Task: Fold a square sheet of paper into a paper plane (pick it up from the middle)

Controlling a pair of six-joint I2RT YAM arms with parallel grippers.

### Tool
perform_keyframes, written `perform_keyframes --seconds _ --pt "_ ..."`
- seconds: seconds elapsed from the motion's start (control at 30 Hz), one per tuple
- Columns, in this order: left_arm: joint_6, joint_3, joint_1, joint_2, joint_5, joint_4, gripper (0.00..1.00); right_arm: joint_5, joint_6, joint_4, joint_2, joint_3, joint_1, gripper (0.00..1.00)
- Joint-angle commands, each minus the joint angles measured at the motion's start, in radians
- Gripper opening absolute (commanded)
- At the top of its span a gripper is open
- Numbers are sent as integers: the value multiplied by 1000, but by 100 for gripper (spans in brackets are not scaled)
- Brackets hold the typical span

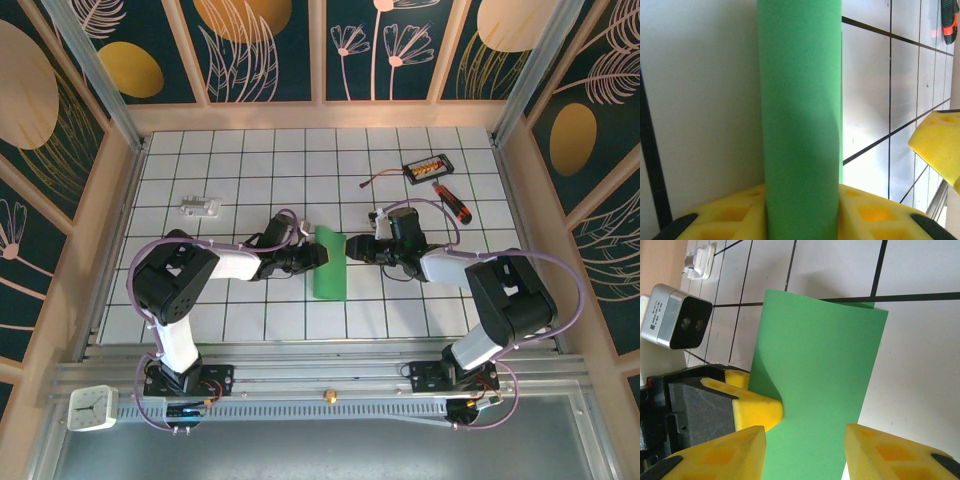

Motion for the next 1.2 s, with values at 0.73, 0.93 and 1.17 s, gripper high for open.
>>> perform_keyframes --seconds 0.73,0.93,1.17 --pt "-20 -60 24 25 -185 -104 26 8 20 60 66 38 20 41" --pt "-10 -59 24 26 -188 -114 21 18 10 43 66 46 20 41" --pt "-4 -56 23 30 -201 -117 17 27 -4 25 65 51 19 41"
